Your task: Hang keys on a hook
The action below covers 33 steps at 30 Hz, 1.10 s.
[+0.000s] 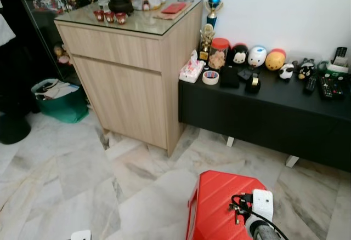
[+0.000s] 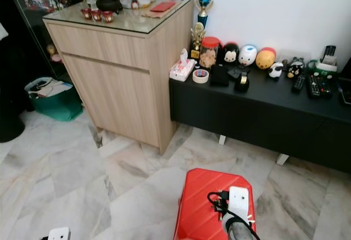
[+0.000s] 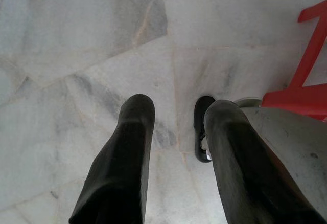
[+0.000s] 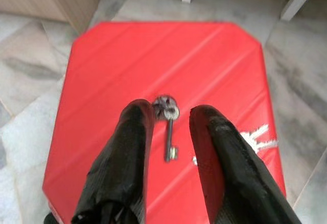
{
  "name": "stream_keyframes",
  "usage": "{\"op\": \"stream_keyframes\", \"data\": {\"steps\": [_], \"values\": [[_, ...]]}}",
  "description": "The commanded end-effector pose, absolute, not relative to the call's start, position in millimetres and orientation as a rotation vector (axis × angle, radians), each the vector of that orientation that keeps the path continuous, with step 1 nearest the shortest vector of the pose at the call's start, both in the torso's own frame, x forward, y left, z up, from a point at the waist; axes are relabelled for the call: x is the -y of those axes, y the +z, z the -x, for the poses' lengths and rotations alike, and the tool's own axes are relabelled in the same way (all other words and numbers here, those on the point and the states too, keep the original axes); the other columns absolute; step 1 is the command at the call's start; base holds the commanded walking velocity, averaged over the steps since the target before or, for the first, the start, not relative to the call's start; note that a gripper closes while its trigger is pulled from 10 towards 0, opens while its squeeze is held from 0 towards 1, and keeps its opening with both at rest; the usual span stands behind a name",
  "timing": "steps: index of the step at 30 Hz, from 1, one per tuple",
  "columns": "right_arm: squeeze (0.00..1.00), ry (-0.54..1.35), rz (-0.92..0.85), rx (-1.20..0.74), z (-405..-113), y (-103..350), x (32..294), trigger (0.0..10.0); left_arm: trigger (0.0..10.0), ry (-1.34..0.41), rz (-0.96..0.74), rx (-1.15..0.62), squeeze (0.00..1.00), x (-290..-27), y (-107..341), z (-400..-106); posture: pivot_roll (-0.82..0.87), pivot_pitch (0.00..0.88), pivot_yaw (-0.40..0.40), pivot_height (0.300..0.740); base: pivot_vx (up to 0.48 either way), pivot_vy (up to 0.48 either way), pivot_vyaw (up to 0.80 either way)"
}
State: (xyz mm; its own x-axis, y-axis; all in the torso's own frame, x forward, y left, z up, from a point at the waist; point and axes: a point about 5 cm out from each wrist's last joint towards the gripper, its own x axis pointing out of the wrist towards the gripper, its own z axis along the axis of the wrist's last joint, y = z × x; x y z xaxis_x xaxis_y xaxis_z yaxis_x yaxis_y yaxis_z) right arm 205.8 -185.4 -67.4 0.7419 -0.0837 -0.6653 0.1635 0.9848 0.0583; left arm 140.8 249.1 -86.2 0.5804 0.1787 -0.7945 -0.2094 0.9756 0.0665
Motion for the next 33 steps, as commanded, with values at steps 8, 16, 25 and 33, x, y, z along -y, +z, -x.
{"op": "stream_keyframes", "data": {"steps": [8,16,25,33], "values": [[0.0,-0.166,-0.103,-0.895,-172.1,-86.4,195.0,10.0,10.0,0.235,0.029,-0.939,0.0,-249.8,-86.9,-139.3,0.04,0.0,0.001,0.74,0.0,0.0,0.0],[0.0,-0.206,-0.118,-1.022,-134.1,-100.0,209.2,10.0,10.0,0.246,0.034,-0.961,0.0,-248.4,-88.8,-136.9,0.04,0.0,-0.007,0.74,0.0,0.0,0.0],[0.0,-0.156,-0.11,-1.088,-123.3,-105.6,199.5,10.0,10.0,0.229,0.039,-0.984,0.0,-244.6,-90.7,-135.8,0.04,0.0,-0.007,0.74,0.0,0.0,0.0],[0.0,-0.16,-0.124,-1.117,-112.2,-108.2,203.9,10.0,10.0,0.214,0.016,-0.991,0.0,-243.7,-91.1,-135.3,0.03,0.0,0.003,0.74,0.0,0.0,0.0]]}}
